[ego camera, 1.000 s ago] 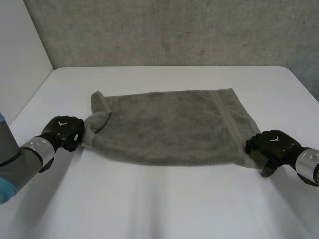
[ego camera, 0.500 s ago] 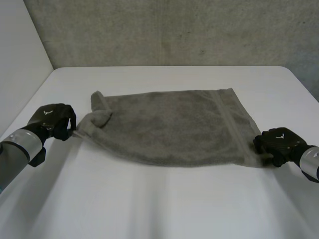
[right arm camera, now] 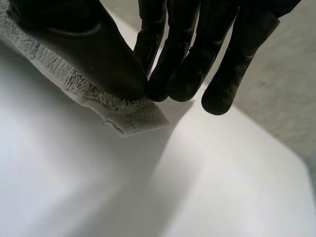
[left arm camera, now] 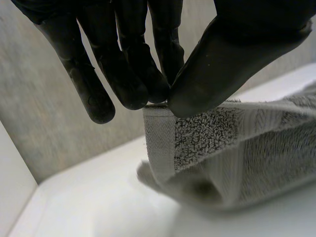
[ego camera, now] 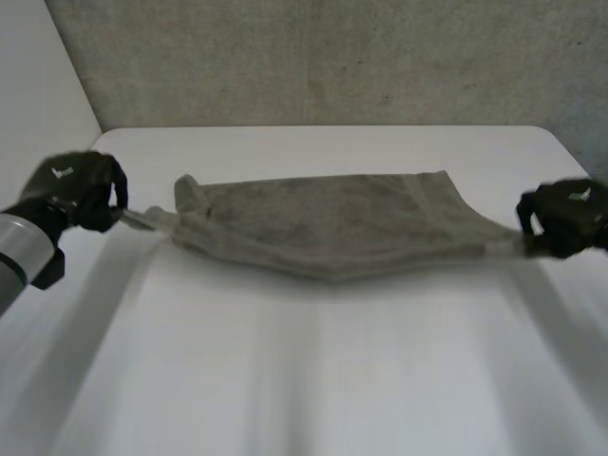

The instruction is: Fold the towel.

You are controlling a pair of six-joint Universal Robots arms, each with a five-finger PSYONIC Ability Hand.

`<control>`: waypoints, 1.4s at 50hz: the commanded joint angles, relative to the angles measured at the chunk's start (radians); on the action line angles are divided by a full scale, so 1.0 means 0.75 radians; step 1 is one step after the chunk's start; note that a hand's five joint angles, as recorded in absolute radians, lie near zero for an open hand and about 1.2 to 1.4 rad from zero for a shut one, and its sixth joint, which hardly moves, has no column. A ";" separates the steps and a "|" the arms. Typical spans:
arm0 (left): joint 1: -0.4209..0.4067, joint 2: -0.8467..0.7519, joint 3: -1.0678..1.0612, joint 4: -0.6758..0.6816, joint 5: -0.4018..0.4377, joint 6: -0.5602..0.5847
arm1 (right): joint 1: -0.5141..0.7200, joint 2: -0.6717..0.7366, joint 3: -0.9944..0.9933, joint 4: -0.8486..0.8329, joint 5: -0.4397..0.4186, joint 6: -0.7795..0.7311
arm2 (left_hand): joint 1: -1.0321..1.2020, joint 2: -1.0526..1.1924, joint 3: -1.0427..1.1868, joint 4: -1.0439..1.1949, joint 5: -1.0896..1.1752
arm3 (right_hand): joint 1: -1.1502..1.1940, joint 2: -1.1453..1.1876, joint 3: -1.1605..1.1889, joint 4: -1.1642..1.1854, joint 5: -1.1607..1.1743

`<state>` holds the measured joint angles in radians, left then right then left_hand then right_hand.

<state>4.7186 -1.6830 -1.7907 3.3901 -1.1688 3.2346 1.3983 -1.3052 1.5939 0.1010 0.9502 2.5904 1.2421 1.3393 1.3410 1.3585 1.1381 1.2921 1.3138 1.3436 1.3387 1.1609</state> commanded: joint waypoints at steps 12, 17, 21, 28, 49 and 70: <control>0.180 0.516 -0.149 -0.151 0.174 -0.200 | -0.236 -0.113 -0.293 0.714 -0.175 -0.232 | 0.206 0.076 0.074 0.050 0.111 | 0.139 0.110 0.070 0.077 0.081; 0.329 0.602 -0.218 -0.182 0.337 -0.204 | -0.279 -0.123 -0.295 0.847 -0.265 -0.325 | 0.206 0.076 0.074 0.050 0.111 | 0.139 0.110 0.070 0.077 0.081; 0.350 0.589 -0.235 -0.176 0.378 -0.204 | -0.273 -0.082 -0.293 0.847 -0.318 -0.359 | 0.206 0.076 0.074 0.050 0.111 | 0.139 0.110 0.070 0.077 0.081; 0.276 0.308 -0.159 -0.082 0.376 -0.206 | -0.218 0.116 -0.387 0.816 -0.295 -0.347 | 0.206 0.076 0.074 0.050 0.111 | 0.139 0.110 0.070 0.077 0.081; -0.057 -0.773 0.821 -0.155 0.063 -0.185 | 0.228 0.783 -1.223 0.591 0.179 0.127 | 0.206 0.076 0.074 0.050 0.111 | 0.139 0.110 0.070 0.077 0.081; -0.131 -1.327 1.539 -0.260 -0.123 -0.183 | 0.389 1.251 -1.757 0.420 0.514 0.183 | 0.206 0.076 0.074 0.050 0.111 | 0.139 0.110 0.070 0.077 0.081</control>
<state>4.6375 -2.6360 -0.6852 3.1929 -1.2471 3.0972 1.6623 -0.3818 0.2739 0.4862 1.3238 2.7246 1.2416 1.3394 1.3450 1.3629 1.1472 1.3014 1.3138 1.3447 1.3388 1.1610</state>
